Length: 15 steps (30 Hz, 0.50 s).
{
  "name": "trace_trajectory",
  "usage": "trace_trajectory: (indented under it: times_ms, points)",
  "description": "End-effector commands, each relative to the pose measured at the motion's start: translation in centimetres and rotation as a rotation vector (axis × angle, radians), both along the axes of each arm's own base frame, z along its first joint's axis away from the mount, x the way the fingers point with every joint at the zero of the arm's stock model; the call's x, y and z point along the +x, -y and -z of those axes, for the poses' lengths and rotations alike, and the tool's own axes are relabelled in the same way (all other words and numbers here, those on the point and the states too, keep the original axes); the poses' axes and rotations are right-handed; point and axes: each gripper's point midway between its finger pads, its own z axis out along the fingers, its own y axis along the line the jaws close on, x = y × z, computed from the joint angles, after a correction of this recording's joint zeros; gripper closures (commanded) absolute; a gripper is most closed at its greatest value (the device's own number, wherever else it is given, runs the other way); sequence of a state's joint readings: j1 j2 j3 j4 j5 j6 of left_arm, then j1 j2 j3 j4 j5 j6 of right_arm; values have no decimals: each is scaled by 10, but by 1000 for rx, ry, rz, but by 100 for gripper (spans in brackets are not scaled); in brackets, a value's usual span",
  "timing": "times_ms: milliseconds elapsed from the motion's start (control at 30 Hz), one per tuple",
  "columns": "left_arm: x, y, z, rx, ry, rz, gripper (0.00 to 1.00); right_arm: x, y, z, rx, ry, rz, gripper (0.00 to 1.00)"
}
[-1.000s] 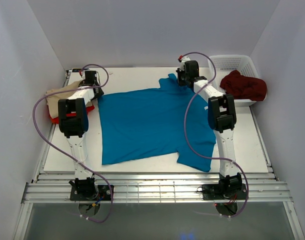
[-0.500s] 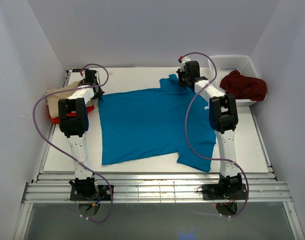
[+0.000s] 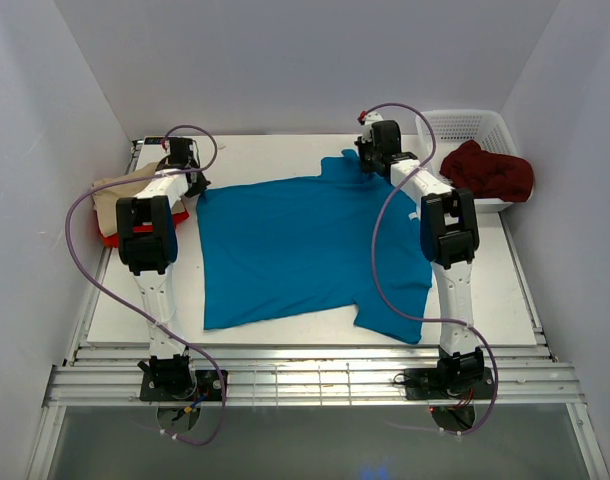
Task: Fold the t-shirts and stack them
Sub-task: Grap the side of the flattened tshirt furthest away from the robot with both arms, then fold the flattened tshirt in 1/3 of the way
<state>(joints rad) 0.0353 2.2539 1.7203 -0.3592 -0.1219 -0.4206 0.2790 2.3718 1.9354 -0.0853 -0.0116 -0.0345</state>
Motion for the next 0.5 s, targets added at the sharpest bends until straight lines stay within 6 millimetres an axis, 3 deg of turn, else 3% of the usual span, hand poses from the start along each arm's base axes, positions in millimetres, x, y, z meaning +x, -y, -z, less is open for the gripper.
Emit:
trace_trajectory:
  times_ms: [0, 67, 133, 167, 200, 267, 300, 367, 467]
  points:
    - [16, 9, -58, -17, 123, 25, 100, 6, 7, -81, -5, 145, 29, 92]
    - [13, 8, -71, -17, 153, 24, 99, 1, 12, -83, -23, 145, 39, 92]
    - [12, 9, -89, -19, 193, 27, 99, -5, 18, -100, -30, 168, 54, 92]
    - [8, 10, -88, -23, 190, 26, 99, -11, 20, -95, -40, 154, 58, 92]
    - [7, 11, -94, -23, 207, 27, 99, -15, 24, -106, -43, 168, 65, 92]
    - [1, 12, -108, -34, 233, 27, 99, -25, 30, -100, -61, 148, 79, 92]
    - [-4, 12, -104, -36, 227, 28, 99, -29, 32, -108, -63, 154, 84, 92]
    - [-12, 13, -113, -38, 241, 27, 99, -40, 36, -99, -77, 116, 86, 92]
    - [-29, 14, -106, -41, 217, 27, 99, -57, 42, -91, -98, 63, 89, 92]
